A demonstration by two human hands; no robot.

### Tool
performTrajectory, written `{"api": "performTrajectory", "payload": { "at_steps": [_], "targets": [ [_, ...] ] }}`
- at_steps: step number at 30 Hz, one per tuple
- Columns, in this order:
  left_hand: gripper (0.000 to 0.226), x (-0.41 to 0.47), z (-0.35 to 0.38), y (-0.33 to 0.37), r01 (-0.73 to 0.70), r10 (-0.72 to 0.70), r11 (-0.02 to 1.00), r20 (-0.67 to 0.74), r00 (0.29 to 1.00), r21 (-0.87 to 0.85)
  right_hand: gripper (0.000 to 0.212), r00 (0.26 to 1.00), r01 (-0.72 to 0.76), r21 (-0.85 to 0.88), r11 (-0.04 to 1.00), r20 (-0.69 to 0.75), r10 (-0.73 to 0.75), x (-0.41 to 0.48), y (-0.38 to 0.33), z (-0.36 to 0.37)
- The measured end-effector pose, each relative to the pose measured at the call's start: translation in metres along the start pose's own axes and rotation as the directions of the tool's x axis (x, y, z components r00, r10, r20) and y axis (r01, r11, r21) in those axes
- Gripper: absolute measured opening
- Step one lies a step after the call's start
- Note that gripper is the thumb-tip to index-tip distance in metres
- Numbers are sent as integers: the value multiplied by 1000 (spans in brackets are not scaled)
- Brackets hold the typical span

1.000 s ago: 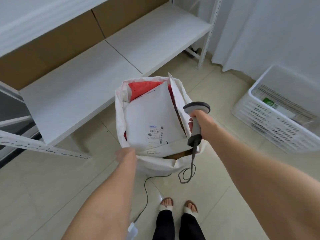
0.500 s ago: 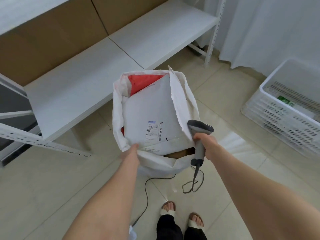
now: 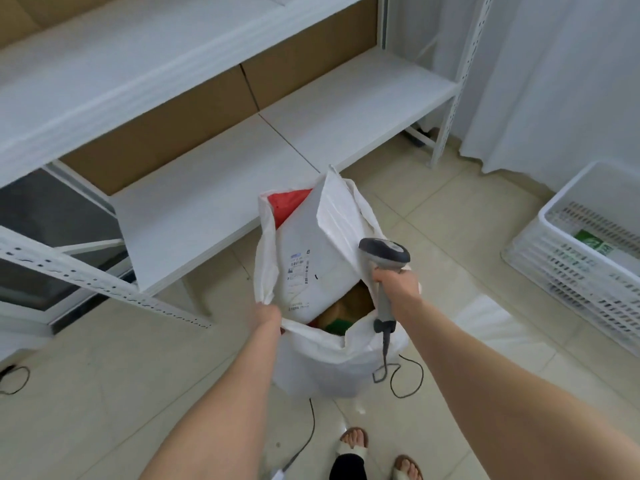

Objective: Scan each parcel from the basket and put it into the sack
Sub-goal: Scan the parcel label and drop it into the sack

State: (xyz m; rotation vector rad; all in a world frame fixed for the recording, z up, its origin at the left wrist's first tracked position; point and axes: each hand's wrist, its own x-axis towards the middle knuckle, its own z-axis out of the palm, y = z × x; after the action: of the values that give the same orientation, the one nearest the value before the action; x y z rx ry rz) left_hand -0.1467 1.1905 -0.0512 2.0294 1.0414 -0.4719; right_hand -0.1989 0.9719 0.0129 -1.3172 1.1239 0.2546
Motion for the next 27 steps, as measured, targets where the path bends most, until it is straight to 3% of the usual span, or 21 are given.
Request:
{"api": "performTrajectory", "payload": {
  "at_steps": [2, 4, 7, 9, 12, 14, 18, 21, 27],
  "targets": [
    [29, -3, 0, -14, 116, -113, 993, 122, 986, -19, 12, 1000, -13, -69, 998, 12, 14, 3, 14, 0],
    [26, -4, -2, -22, 149, -155, 987, 155, 976, 55, 15, 998, -67, -112, 991, -3, 67, 4, 28, -4],
    [40, 0, -3, -15, 15, -57, 946, 121, 991, 325, 17, 992, -123, -132, 984, -24, 120, 6, 41, -14],
    [67, 6, -1, 0, -76, 52, 936, 78, 996, 344, 14, 996, -90, -145, 985, -41, 84, 14, 40, -20],
    [90, 10, 17, 22, -249, 196, 924, 200, 960, 289, 13, 999, -11, -178, 984, -40, 4, 34, 34, -24],
    [84, 15, 37, 28, -318, 230, 876, 265, 936, 363, 11, 1000, 16, -186, 982, 2, -16, 49, 30, -22],
    [67, 35, 62, 34, -315, 253, 806, 189, 949, 501, 7, 999, 15, -201, 979, 41, -6, 77, 24, -19],
    [38, 51, 67, 38, -334, 295, 765, 162, 942, 551, 9, 999, -9, -200, 980, 36, 17, 96, 24, -15],
    [32, 41, 50, 83, -360, 381, 915, -97, 919, 181, 9, 1000, 5, 43, 999, -9, -5, 93, -12, -4]
  ]
}}
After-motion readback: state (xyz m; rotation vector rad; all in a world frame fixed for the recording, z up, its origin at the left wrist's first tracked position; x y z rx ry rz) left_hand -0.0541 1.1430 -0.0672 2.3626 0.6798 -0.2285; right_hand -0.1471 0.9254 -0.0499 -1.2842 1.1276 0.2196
